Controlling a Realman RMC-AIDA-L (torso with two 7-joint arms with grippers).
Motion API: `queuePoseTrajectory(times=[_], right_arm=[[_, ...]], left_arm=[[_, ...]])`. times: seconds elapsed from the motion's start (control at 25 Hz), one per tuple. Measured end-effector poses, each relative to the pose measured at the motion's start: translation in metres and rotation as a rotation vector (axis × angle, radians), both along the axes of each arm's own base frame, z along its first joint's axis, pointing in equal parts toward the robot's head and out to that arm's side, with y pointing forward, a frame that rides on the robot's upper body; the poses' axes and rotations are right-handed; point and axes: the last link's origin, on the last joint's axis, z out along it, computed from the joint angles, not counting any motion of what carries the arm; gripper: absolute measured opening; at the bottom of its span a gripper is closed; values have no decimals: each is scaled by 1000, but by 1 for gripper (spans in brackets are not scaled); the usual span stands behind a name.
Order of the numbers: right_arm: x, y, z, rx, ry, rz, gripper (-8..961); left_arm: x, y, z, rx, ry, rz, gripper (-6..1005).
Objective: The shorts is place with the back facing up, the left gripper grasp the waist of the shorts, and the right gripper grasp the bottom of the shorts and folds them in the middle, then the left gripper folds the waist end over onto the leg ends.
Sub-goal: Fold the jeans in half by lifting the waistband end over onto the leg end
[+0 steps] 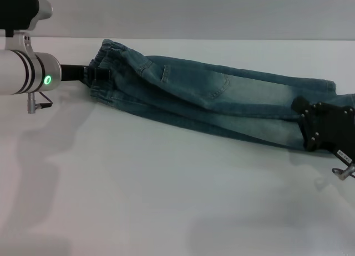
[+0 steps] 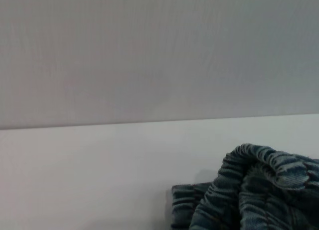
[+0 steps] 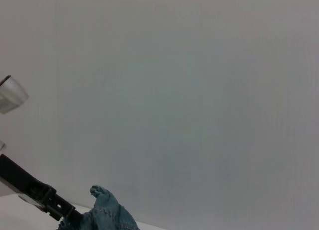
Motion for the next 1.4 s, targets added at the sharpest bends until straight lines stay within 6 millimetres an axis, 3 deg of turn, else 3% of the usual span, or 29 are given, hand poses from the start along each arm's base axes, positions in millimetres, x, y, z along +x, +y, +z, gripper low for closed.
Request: queuePoseTrajectory(times=[0.72, 1.4], right_arm=[[-1, 0, 0, -4, 1, 4, -1], [-1, 0, 2, -7, 14, -1, -1]], left_arm=[[-7, -1, -11, -42, 9, 34, 849], [-4, -4, -14, -65, 23, 14, 772]])
